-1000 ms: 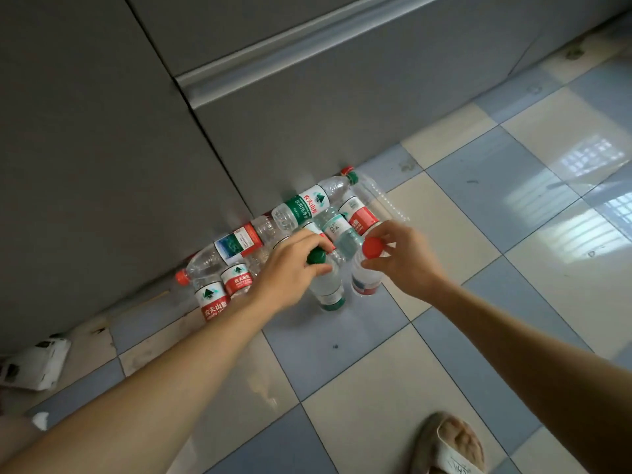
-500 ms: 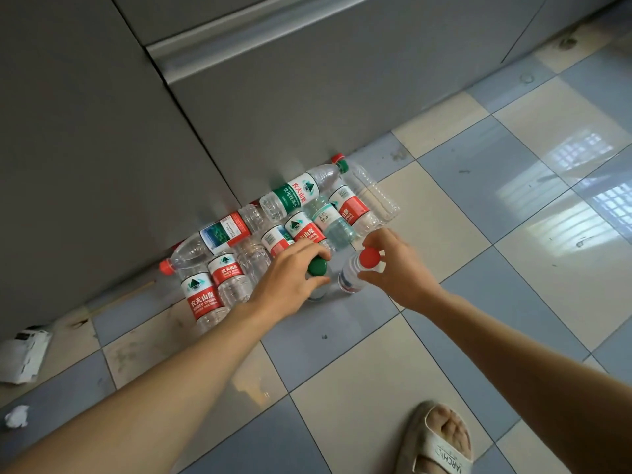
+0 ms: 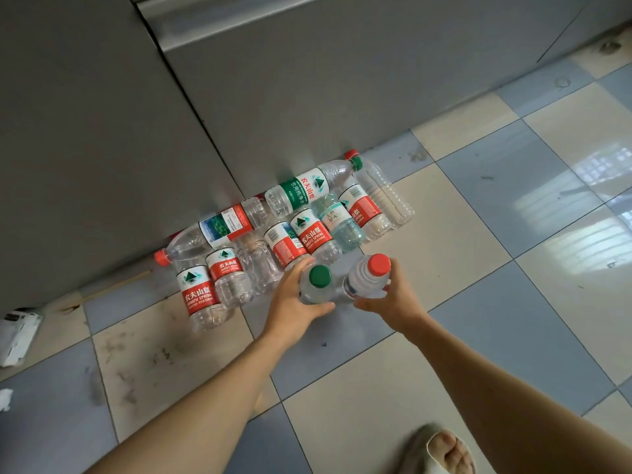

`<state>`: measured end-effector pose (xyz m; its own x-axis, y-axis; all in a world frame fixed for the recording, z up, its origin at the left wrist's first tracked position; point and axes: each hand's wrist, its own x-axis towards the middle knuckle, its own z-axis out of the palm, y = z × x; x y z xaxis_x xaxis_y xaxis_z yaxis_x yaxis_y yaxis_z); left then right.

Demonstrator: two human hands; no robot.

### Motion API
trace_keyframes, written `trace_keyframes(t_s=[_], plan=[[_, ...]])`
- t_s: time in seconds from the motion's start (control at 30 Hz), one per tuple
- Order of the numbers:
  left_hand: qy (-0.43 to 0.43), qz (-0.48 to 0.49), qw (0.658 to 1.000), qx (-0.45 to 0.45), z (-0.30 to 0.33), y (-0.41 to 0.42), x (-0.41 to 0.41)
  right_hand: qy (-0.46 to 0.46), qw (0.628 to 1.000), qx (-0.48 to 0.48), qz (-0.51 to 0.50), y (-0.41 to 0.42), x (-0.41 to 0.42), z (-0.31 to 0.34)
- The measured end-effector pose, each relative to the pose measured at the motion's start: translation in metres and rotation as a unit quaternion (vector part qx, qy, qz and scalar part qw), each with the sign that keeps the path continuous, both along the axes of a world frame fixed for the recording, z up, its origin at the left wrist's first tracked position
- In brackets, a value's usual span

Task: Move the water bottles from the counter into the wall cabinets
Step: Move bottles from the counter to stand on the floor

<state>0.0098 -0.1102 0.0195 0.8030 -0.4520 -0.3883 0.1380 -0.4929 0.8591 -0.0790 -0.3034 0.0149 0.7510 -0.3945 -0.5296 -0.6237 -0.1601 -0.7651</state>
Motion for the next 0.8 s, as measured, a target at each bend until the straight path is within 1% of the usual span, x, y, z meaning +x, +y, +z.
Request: trace_keyframes(t_s=[0.1,0.23,0.43,0.5,0.6,0.7,0.8], plan=[[0.009,0.029,0.999,-0.013,-0.008,-0.004,-0.002,-0.033,0.999,0.003,-0.018,-0.003,0.002,-0.009],[0.04,0.06,0.997,-0.007,-0.006,-0.004,-0.002,-0.045,0.999,0.007,-0.016,-0.001,0.006,-0.009],[0.1,0.136,0.985,0.039,0.02,0.005,0.004,-0.034,0.999,0.028,-0.012,-0.004,0.016,0.021],[0.108,0.152,0.981,0.05,0.045,0.008,0.007,-0.039,0.999,0.029,-0.007,-0.003,0.018,0.049],[0.122,0.185,0.973,0.059,0.102,0.013,0.005,-0.044,0.998,0.036,0.005,0.002,0.02,0.111],[0.127,0.211,0.968,0.057,0.176,0.015,0.003,-0.059,0.997,0.039,0.027,0.006,0.021,0.19],[0.109,0.225,0.967,0.047,0.26,0.014,0.002,-0.072,0.996,0.034,0.049,0.007,0.025,0.277]])
